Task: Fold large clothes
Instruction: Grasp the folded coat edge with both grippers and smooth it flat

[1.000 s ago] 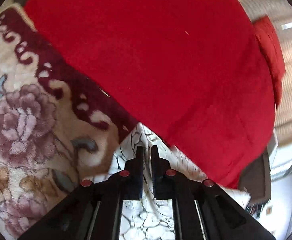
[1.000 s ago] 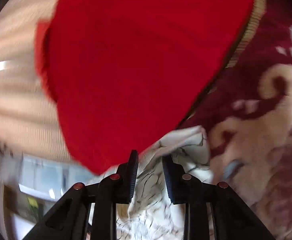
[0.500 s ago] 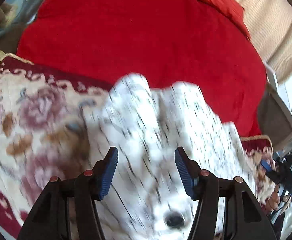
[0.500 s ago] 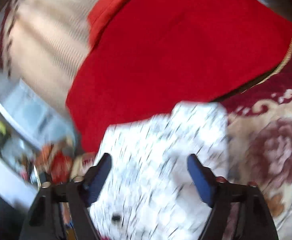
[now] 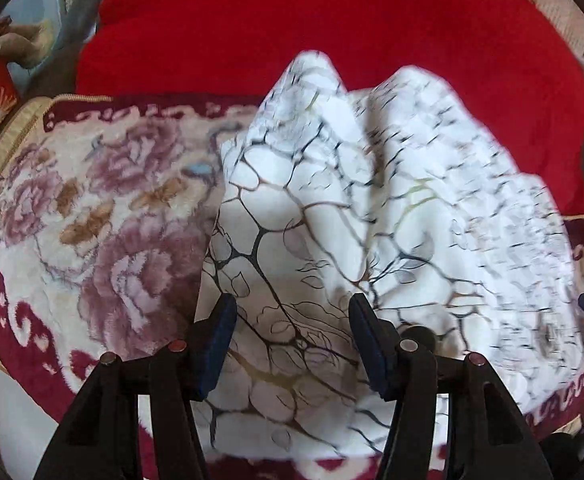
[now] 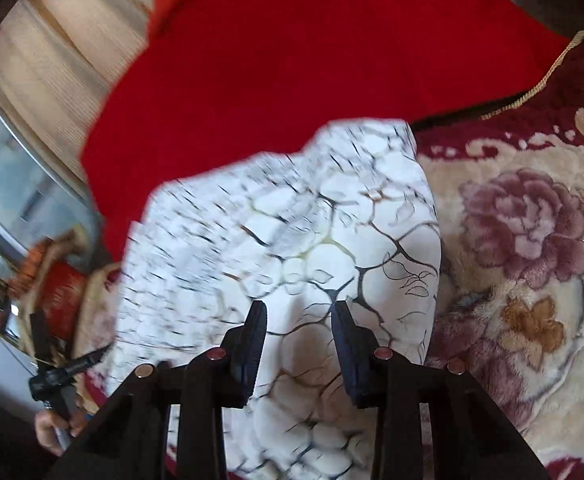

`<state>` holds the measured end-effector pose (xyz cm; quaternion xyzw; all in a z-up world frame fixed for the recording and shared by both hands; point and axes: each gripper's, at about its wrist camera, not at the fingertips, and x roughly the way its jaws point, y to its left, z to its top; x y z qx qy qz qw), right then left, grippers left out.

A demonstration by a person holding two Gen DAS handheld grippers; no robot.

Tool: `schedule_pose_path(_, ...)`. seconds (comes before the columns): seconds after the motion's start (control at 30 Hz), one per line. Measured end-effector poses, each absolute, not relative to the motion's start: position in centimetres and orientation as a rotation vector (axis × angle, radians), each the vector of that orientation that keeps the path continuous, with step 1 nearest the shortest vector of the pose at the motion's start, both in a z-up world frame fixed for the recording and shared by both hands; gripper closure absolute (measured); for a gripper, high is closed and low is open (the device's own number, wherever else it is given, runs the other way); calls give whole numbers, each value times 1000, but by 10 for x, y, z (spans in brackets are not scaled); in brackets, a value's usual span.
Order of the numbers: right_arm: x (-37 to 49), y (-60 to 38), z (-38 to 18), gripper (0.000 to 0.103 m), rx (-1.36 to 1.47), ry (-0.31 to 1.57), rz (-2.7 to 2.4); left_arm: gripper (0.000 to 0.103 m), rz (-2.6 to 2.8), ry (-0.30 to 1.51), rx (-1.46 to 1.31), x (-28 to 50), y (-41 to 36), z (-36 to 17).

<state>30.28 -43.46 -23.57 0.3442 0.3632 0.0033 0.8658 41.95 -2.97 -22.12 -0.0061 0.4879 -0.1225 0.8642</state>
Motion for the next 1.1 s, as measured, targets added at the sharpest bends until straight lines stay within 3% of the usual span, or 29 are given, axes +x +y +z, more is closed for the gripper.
schedule_pose_path(0.1,296,-433,-232,66,736,742,-2,44,-237,988,-44,412,-25,-213)
schedule_pose_path(0.27,322,-429,-270,65,779,854,-30,43,-123,1063,15,414,-33,-252)
schedule_pose_path(0.53,323,-407,-236,62,732,756,76,43,-123,950,87,392,-64,-212)
schedule_pose_path(0.57,327,-400,-232,59,719,750,100,42,-158,927,84,390,-72,-204)
schedule_pose_path(0.6,332,-391,-230,46,708,752,121,41,-175,916,88,390,-79,-201)
schedule_pose_path(0.63,337,-382,-230,44,702,754,134,38,-188,910,97,390,-86,-198)
schedule_pose_path(0.77,349,-351,-233,44,648,784,181,36,-210,920,169,403,-121,-207)
schedule_pose_path(0.83,363,-343,-247,45,618,858,150,27,-188,1003,202,417,-132,-229)
schedule_pose_path(0.9,373,-344,-259,46,639,898,137,27,-184,1092,176,428,-133,-250)
schedule_pose_path(1.1,390,-370,-237,45,690,793,117,27,-247,1095,144,450,-129,-215)
